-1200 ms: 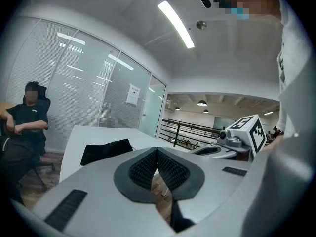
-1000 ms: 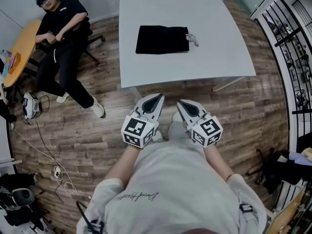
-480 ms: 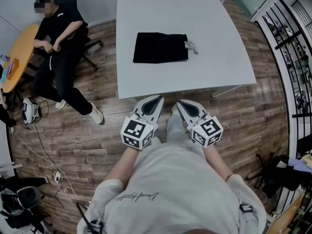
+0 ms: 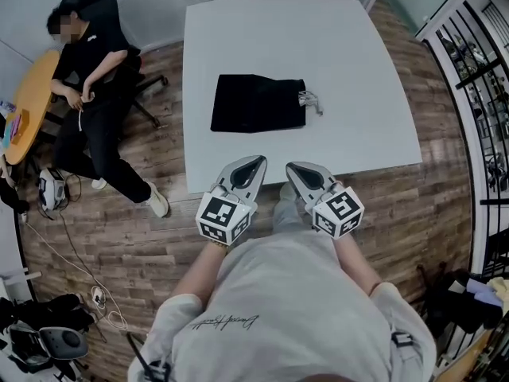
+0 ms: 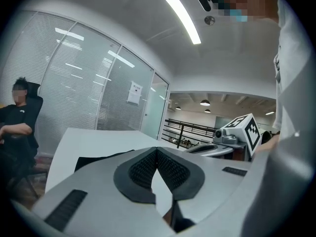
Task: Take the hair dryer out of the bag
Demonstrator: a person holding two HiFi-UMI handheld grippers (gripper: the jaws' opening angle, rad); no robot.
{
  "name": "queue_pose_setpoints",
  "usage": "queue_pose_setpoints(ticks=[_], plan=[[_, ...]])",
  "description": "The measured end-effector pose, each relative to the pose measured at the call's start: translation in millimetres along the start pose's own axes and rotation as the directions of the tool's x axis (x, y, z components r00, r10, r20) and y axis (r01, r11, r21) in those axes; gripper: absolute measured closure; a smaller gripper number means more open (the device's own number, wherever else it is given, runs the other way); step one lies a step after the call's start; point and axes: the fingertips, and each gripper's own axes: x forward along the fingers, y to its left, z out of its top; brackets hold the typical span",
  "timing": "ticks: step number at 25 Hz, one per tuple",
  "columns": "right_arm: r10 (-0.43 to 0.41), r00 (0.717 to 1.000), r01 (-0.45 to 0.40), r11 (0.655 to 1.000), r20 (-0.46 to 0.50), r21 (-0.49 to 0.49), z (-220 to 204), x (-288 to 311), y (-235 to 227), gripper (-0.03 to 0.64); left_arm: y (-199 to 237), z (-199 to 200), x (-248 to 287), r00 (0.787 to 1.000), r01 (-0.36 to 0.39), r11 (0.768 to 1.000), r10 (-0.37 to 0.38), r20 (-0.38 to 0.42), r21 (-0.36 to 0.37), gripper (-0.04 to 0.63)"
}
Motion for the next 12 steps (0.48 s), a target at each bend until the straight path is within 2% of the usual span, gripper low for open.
queue_pose_setpoints(ticks=[7,12], plan=[[-0.025,0.999,0.024,1.0,-0.048,-0.016,10.9,19.5,-61.0,0.594,25.0,9.2,55.1,1.0,-0.026,1.0,0.026,-0.018,-0.01,0.584],[-0.001,0.998,0.0,1.0,-0.066,-0.015,20.3,26.9,-94.7,0.594,33.6,17.7,88.4,0.999,-0.044,0.999,0.044,-0.031,0.012,0.584]])
